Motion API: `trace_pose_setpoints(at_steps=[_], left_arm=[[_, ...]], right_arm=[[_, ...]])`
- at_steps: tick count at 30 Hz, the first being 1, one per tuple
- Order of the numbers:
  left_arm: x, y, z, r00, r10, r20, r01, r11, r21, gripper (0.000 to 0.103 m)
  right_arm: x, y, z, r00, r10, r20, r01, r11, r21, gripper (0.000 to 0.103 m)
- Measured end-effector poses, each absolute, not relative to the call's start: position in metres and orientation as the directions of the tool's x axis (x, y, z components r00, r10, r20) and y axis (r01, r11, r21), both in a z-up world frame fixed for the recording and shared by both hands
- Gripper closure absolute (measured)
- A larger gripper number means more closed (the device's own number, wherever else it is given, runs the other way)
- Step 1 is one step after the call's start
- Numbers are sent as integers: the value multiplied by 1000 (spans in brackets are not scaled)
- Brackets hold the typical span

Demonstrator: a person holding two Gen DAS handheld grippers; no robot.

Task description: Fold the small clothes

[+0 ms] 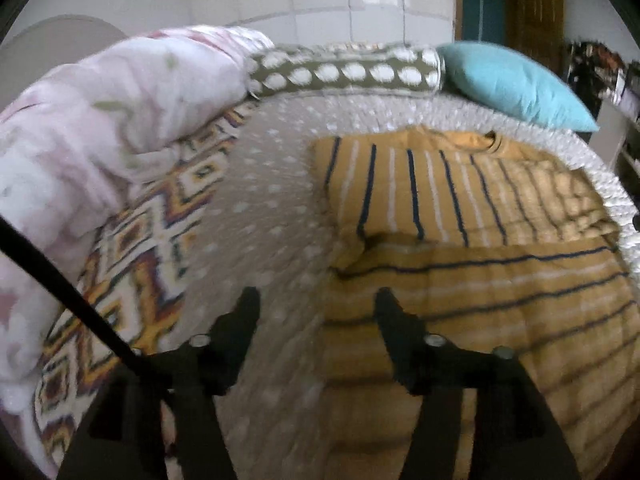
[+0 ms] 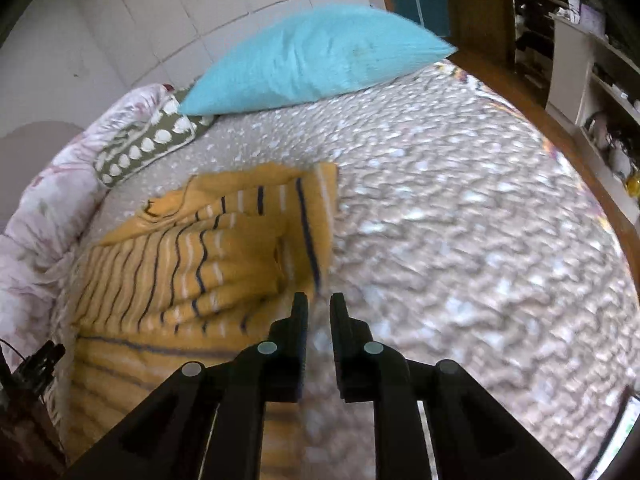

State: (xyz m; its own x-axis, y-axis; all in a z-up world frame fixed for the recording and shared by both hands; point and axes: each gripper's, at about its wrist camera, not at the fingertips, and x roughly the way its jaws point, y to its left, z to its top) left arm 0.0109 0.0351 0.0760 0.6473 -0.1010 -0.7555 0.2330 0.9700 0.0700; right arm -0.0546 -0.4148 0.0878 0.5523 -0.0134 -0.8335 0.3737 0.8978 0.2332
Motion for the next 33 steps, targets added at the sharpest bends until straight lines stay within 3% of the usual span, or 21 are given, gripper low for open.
trace_pose_setpoints(at_steps=[2,5,7,9,10,11,13,24,29,33], left_arm=[[-13,44,81,657,-105,-747,225,972,62,39],[-44,53,82,656,-117,-745,212,977,34,38],[-60,58,78,640,-136,-756,196,981,-10,37],[-71,59,72,625,-145,-767,185,982,-34,37],[-77,59,68,619,-138,-773,179,983,-32,37],[-82,58,65,614,-130,-779,174,984,-27,37],[-91,55,59,603,-126,-788,168,985,-29,37],[-99,47,37,508,-222,-832,119,975,-187,36],[-99,46,30,500,-246,-831,128,969,-210,27],[-105,36,25,514,-244,-823,182,968,-173,12]], right_arm=[[-76,-416,95,559,0,-829,365,898,246,81],[-111,-409,99,546,20,-838,347,905,248,81],[-133,-395,105,523,-38,-851,314,937,152,80],[-154,-380,111,491,-178,-853,293,956,-30,72],[-163,-375,113,480,-230,-846,281,954,-100,63],[-171,-371,115,474,-263,-840,274,951,-143,56],[-191,-368,118,473,-277,-836,262,951,-166,53],[-224,-346,65,537,181,-824,210,917,339,53],[-221,-326,55,568,195,-800,208,906,368,51],[-220,-328,52,586,244,-773,200,880,430,51]])
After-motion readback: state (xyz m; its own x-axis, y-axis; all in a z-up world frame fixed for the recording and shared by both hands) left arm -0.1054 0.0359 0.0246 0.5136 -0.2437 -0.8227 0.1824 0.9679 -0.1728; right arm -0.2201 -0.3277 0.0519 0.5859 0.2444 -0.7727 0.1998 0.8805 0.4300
